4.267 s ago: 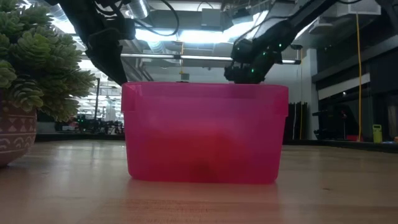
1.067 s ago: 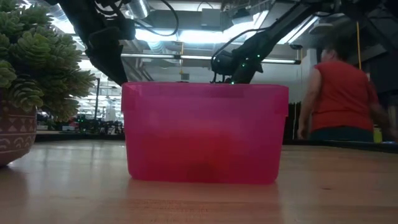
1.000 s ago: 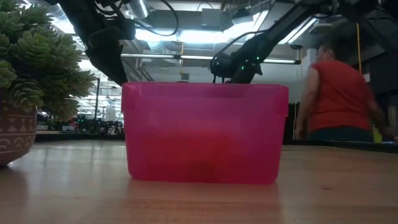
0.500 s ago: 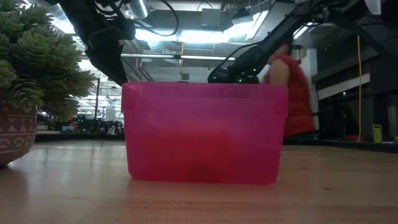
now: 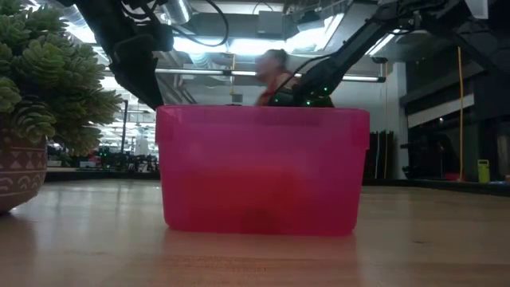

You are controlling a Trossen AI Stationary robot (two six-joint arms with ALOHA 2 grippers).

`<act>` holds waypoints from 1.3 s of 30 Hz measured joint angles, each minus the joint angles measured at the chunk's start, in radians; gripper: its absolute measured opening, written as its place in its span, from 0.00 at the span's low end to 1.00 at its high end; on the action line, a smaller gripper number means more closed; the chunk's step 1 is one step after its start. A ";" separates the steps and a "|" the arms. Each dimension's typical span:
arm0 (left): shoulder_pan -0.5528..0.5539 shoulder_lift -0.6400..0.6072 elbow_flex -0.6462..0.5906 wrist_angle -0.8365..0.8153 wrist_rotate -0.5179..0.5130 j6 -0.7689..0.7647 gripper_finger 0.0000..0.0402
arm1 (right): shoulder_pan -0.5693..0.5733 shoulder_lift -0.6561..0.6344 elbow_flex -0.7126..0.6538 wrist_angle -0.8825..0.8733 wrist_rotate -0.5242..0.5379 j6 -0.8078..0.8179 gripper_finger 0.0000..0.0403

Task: Pick and place medicine bottles into bin by pill shape (circle, oval)
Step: Put the small yellow pill bottle into the transparent bin

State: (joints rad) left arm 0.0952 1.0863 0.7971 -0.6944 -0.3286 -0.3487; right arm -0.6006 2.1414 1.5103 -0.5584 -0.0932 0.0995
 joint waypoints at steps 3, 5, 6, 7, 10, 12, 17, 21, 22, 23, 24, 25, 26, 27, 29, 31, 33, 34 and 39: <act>0.000 0.000 0.000 0.000 0.000 -0.011 0.43 | -0.002 0.000 0.000 -0.004 -0.001 -0.002 0.28; 0.000 0.000 0.000 0.000 0.000 -0.011 0.43 | -0.003 0.000 0.000 -0.003 -0.002 -0.008 0.22; 0.000 0.000 0.000 0.000 0.000 -0.012 0.43 | -0.003 -0.001 0.000 -0.003 -0.002 -0.012 0.20; 0.000 0.000 0.000 0.000 0.000 -0.011 0.43 | -0.004 -0.002 0.000 -0.003 -0.004 -0.025 0.18; 0.000 0.000 0.000 0.000 0.000 -0.011 0.43 | -0.005 -0.012 0.000 -0.004 -0.002 -0.046 0.15; 0.000 0.000 0.000 0.000 0.000 -0.011 0.43 | -0.005 -0.032 0.002 -0.008 0.004 -0.056 0.16; 0.000 0.000 0.000 0.000 0.000 -0.014 0.43 | -0.005 -0.086 0.044 -0.031 -0.019 -0.058 0.18; 0.000 0.000 0.000 0.000 0.000 -0.017 0.43 | 0.016 -0.120 0.062 -0.033 -0.132 -0.093 0.17; 0.000 0.000 0.000 0.000 0.000 -0.017 0.43 | 0.026 -0.127 0.065 -0.032 -0.179 -0.105 0.17; 0.000 0.000 0.000 0.000 0.000 -0.017 0.43 | 0.037 -0.131 0.065 -0.032 -0.231 -0.118 0.17; 0.000 0.000 0.000 0.000 0.000 -0.017 0.43 | 0.048 -0.131 0.065 -0.033 -0.283 -0.132 0.18; 0.000 0.000 0.000 0.000 0.000 -0.017 0.43 | 0.059 -0.131 0.065 -0.036 -0.338 -0.141 0.19; 0.000 0.000 0.000 0.000 0.000 -0.017 0.43 | 0.070 -0.131 0.065 -0.046 -0.392 -0.155 0.20; 0.000 0.000 0.000 0.000 0.000 -0.017 0.43 | 0.081 -0.130 0.065 -0.058 -0.437 -0.165 0.20; 0.000 0.000 0.000 -0.001 0.000 -0.017 0.43 | 0.107 -0.130 0.065 -0.075 -0.471 -0.190 0.21; 0.000 0.000 0.000 -0.001 0.000 -0.017 0.43 | 0.132 -0.130 0.065 -0.094 -0.465 -0.198 0.22; 0.000 0.000 0.000 -0.001 0.000 -0.017 0.43 | 0.152 -0.130 0.065 -0.095 -0.450 -0.200 0.22; 0.000 0.000 0.000 -0.001 0.000 -0.017 0.43 | 0.160 -0.130 0.065 -0.099 -0.443 -0.201 0.22; 0.000 0.000 0.000 -0.001 0.000 -0.017 0.43 | 0.183 -0.130 0.065 -0.117 -0.396 -0.211 0.26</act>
State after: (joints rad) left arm 0.0950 1.0863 0.7971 -0.6949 -0.3288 -0.3656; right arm -0.4174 2.0113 1.5749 -0.6754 -0.4888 -0.1118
